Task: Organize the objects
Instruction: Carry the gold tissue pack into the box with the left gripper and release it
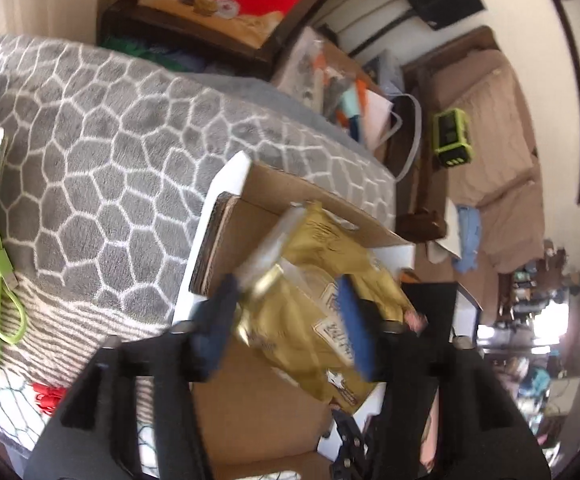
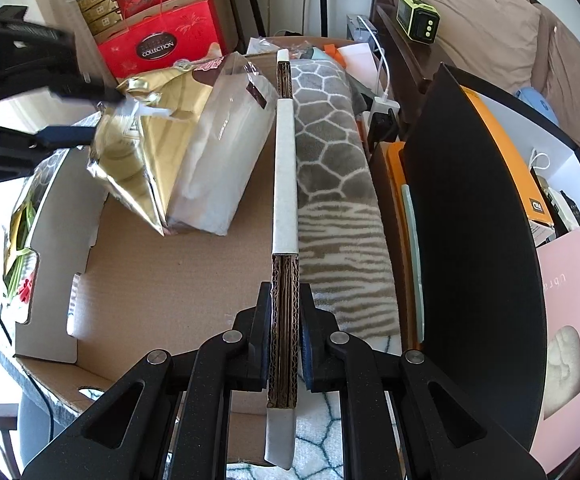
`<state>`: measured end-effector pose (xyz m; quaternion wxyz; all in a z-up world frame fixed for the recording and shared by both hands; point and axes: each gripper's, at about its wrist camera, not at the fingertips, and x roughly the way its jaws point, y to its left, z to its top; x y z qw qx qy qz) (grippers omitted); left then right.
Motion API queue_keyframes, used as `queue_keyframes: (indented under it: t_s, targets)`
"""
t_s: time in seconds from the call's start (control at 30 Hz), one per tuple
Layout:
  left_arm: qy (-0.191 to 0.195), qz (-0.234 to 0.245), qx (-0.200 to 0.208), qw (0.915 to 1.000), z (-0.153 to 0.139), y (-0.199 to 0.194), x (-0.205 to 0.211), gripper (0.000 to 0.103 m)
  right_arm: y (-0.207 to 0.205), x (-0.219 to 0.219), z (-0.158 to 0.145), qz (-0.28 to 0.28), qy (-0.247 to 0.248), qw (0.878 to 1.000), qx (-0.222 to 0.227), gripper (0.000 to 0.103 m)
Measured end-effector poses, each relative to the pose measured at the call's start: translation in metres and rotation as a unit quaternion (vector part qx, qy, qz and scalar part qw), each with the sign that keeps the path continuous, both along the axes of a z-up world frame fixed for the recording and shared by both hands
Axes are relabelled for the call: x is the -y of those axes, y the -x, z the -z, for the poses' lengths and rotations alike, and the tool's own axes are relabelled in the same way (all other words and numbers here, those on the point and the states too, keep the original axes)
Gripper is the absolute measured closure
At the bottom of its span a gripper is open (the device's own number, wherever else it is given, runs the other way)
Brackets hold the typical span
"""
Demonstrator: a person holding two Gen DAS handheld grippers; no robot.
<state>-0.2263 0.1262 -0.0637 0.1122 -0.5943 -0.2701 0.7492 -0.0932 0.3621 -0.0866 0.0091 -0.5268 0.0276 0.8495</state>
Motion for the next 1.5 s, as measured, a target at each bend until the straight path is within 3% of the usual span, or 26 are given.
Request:
queue_keyframes:
  t_s: [0.1,0.17,0.33,0.47,0.57,0.63,0.67,0.8,0.87,1.1,1.23,1.3,1.4,1.47,1.5]
  targets:
    - [0.006,0.050,-0.026,0.9984,-0.021,-0.007,-0.005,0.046,0.000,0.001,0.000,0.001,-0.002,1.000,0.000,0.092]
    - [0.031,0.124,-0.047,0.9906,-0.033,-0.015,-0.026,0.045,0.000,0.003,0.000,0.002,-0.002,1.000,-0.001,0.093]
    - [0.121,0.237,-0.134,0.9546,-0.052,-0.036,-0.068,0.045,-0.001,0.003,0.000,0.001,-0.002,1.000,0.000,0.093]
    - [0.136,0.308,-0.167,0.9266,-0.063,-0.041,-0.091,0.047,-0.001,0.005,-0.001,-0.003,-0.005,1.000,0.003,0.093]
    - [0.217,0.328,-0.214,0.8942,-0.069,-0.038,-0.104,0.048,-0.001,0.005,-0.001,-0.006,-0.006,1.000,0.004,0.093]
    - [0.253,0.347,-0.237,0.8714,-0.070,-0.036,-0.110,0.048,-0.002,0.004,-0.001,-0.005,-0.003,1.000,0.005,0.093]
    - [0.259,0.360,-0.234,0.8649,-0.069,-0.034,-0.111,0.048,-0.002,0.003,-0.001,-0.005,-0.002,1.000,0.005,0.093]
    - [0.267,0.380,-0.220,0.8578,-0.066,-0.021,-0.108,0.048,-0.001,0.003,0.000,-0.005,-0.002,1.000,0.005,0.092]
    - [0.275,0.390,-0.223,0.8497,-0.062,-0.019,-0.103,0.048,-0.001,0.003,0.000,-0.005,-0.001,1.000,0.005,0.091]
    - [0.324,0.429,-0.236,0.8093,-0.036,-0.029,-0.096,0.047,0.000,0.002,0.001,-0.012,0.002,1.000,0.003,0.091]
    - [0.346,0.415,-0.255,0.8019,-0.027,-0.029,-0.100,0.047,0.000,0.004,0.002,-0.013,-0.001,1.000,0.004,0.091]
    - [0.359,0.412,-0.278,0.7898,-0.025,-0.032,-0.105,0.047,-0.001,0.004,0.003,-0.013,0.000,1.000,0.005,0.091]
    - [0.381,0.425,-0.313,0.7591,-0.022,-0.041,-0.114,0.049,-0.001,0.004,0.004,-0.013,0.001,1.000,0.007,0.091]
    - [0.389,0.433,-0.320,0.7477,-0.020,-0.043,-0.118,0.063,-0.001,0.004,0.005,-0.013,0.000,1.000,0.007,0.090]
    - [0.387,0.437,-0.319,0.7468,-0.019,-0.043,-0.120,0.070,-0.001,0.004,0.005,-0.013,0.000,1.000,0.008,0.090]
